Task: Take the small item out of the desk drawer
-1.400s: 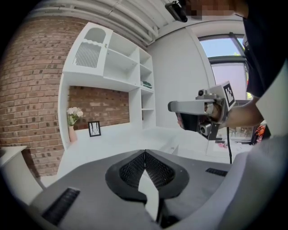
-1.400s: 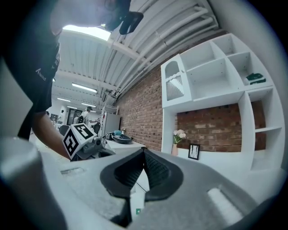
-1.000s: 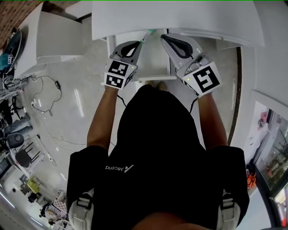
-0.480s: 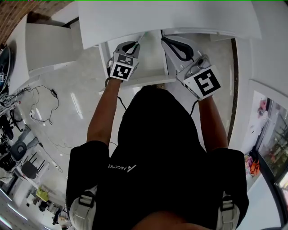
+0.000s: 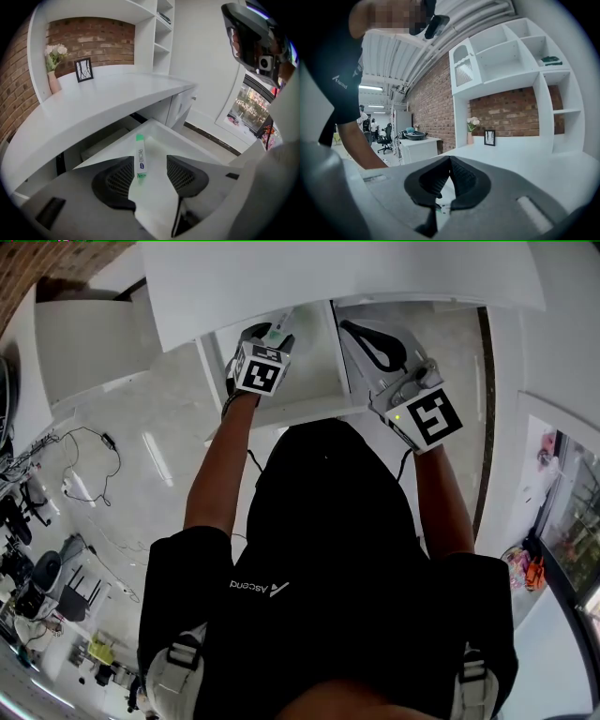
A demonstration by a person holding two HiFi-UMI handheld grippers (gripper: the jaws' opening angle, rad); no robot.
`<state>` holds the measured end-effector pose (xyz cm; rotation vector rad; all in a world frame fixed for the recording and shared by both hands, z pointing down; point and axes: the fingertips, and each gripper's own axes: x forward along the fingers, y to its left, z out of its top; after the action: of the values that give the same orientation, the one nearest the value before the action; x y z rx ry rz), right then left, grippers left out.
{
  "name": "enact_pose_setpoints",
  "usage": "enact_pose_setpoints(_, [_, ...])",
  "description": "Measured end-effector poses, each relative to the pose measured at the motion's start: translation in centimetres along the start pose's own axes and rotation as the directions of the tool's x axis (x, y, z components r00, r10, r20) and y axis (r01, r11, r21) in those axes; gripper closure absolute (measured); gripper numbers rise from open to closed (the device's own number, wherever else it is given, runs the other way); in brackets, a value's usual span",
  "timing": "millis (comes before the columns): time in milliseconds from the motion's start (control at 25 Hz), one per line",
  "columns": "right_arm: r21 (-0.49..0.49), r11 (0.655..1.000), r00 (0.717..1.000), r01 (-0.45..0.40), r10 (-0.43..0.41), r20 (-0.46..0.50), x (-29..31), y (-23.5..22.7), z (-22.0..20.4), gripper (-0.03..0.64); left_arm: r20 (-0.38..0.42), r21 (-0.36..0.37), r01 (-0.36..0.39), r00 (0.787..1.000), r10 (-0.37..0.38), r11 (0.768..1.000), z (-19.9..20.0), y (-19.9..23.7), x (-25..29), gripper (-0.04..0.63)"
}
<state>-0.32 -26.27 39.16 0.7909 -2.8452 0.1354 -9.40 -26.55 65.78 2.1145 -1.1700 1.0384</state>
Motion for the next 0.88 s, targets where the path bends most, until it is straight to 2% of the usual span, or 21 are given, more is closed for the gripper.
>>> enact_pose_setpoints(240, [0.043,0.999,0.999,0.022,-0.021,-0.036,1.1,-0.1,-0.6,0.615,-0.038,-0.022,-0.038,0.999,0.038,0.999,-1.5,2.3,2.9,0.35])
enact_pose_setpoints(880, [0.128,0.986,0.988,0.11,-0.095,-0.12,-0.8,-1.4,-5.3,0.615,-0.086,-0.064,-0.047,0.995,0.042,0.997,-3.4,3.9,8.4,0.356])
